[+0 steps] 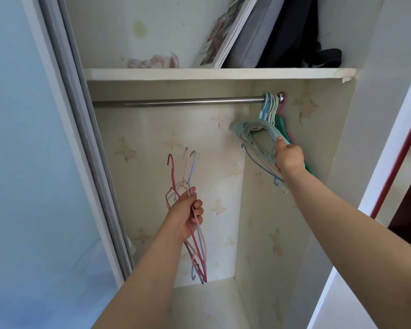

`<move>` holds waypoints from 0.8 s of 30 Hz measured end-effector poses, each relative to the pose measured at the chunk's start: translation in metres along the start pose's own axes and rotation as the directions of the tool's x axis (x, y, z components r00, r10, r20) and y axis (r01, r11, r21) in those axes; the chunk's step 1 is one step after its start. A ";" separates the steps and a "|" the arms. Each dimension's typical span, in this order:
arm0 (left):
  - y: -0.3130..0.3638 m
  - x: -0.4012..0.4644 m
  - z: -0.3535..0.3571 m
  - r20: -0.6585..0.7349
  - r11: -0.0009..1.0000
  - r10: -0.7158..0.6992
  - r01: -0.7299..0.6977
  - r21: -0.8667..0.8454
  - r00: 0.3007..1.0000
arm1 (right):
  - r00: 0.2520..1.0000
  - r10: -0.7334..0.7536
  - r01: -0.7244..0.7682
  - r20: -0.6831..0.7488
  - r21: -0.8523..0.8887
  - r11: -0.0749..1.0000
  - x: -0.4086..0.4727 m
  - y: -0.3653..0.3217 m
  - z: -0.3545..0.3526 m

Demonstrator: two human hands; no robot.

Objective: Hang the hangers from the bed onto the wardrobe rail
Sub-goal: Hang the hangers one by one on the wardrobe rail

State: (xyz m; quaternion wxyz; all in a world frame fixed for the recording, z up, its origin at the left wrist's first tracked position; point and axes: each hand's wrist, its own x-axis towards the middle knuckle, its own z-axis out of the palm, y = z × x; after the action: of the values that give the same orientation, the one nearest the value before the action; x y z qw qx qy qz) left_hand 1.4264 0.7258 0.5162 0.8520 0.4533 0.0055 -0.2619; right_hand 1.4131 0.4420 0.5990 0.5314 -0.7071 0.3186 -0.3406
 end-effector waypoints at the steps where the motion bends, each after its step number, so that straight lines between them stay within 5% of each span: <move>1: 0.000 -0.001 0.000 0.017 1.000 0.001 -0.001 -0.005 1.000 | 1.000 -0.001 0.001 -0.019 -0.008 1.000 -0.010 -0.001 -0.004; 6: 0.002 -0.007 0.004 0.080 1.000 0.006 -0.005 -0.019 0.997 | 0.996 -0.056 0.060 -0.069 0.059 0.996 -0.054 0.004 -0.002; 11: -0.006 -0.004 0.001 0.081 1.000 0.013 -0.012 -0.010 0.997 | 0.934 -0.236 0.253 -0.268 0.032 0.967 -0.123 0.033 0.001; 13: -0.011 -0.002 0.001 0.064 1.000 0.016 -0.016 -0.001 0.998 | 0.957 -0.249 0.258 -0.147 0.051 0.965 -0.153 0.047 0.008; 15: -0.016 -0.001 0.003 0.046 0.998 0.034 -0.036 0.049 0.998 | 0.963 -0.169 0.174 0.210 -0.006 0.985 -0.187 0.051 0.014; 18: -0.022 -0.002 0.005 0.030 0.993 0.064 -0.066 0.095 0.998 | 0.692 0.110 0.039 0.713 -0.190 0.981 -0.227 0.054 0.017; 20: -0.023 -0.003 0.006 0.024 0.989 0.076 -0.078 0.127 0.997 | 0.610 0.155 -0.028 0.777 -0.175 0.984 -0.236 0.062 0.017; 24: -0.023 -0.006 0.004 0.024 0.981 0.071 -0.075 0.178 0.997 | 0.747 0.128 -0.102 0.653 -0.077 0.992 -0.241 0.075 0.021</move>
State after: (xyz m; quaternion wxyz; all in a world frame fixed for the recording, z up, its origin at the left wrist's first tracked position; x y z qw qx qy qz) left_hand 1.4099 0.7150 0.5025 0.8170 0.5254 -0.0422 -0.2340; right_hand 1.2877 0.6321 0.4878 0.6161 -0.7703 0.1611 -0.0318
